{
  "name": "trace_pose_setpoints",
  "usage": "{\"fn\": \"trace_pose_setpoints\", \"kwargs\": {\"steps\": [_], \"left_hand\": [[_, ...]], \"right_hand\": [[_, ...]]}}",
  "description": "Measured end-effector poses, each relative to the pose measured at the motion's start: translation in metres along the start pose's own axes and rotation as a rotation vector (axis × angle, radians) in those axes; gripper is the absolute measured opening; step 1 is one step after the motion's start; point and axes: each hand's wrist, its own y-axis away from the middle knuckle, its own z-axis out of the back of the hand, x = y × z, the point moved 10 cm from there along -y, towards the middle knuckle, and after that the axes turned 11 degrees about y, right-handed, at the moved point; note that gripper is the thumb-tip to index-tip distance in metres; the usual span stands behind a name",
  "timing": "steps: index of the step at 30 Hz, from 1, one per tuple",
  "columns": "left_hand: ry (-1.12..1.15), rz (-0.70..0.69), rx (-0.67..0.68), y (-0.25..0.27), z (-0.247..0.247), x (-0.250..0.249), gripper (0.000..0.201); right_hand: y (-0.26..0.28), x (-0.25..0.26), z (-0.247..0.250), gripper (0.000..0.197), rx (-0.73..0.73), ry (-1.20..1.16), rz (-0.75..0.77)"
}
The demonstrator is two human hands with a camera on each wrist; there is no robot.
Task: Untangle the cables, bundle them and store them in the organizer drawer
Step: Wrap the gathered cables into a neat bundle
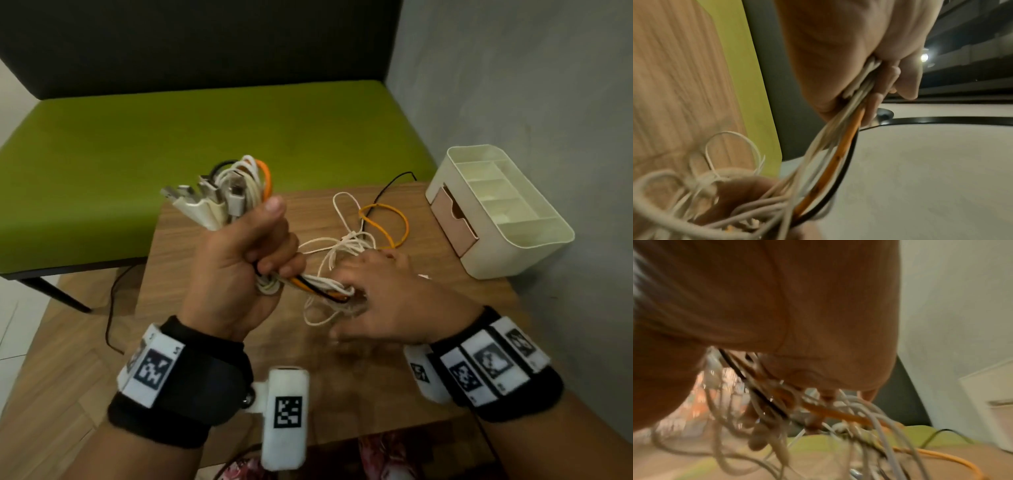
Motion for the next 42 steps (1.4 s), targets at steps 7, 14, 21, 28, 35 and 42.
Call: {"fn": "trace_pose_setpoints", "kwargs": {"steps": [7, 14, 21, 28, 35, 42], "left_hand": [[-0.038, -0.045, -0.106, -0.002, 0.014, -0.009, 0.035], [-0.008, -0.101, -0.029, 0.002, 0.012, -0.035, 0.04], [-0.073, -0.128, -0.174, 0.0, 0.028, -0.033, 0.038], [-0.044, -0.088, -0.177, -0.002, 0.024, -0.017, 0.034], [0.059, 0.004, -0.029, 0.0, 0.001, 0.01, 0.035], [0.118, -0.014, -0.017, 0.003, 0.005, -0.009, 0.043]], "right_hand": [[0.001, -0.071, 0.029, 0.083, -0.185, 0.269, -0.474], [0.024, -0.115, 0.017, 0.132, -0.22, 0.088, -0.714], [0.012, -0.084, 0.001, 0.133, 0.025, -0.132, -0.305], [0.025, -0.021, 0.065, 0.054, -0.433, -0.345, 0.003], [-0.004, 0.014, 0.018, 0.038, -0.382, -0.086, 0.066], [-0.013, -0.054, 0.017, 0.032, -0.337, 0.042, -0.314]]}}
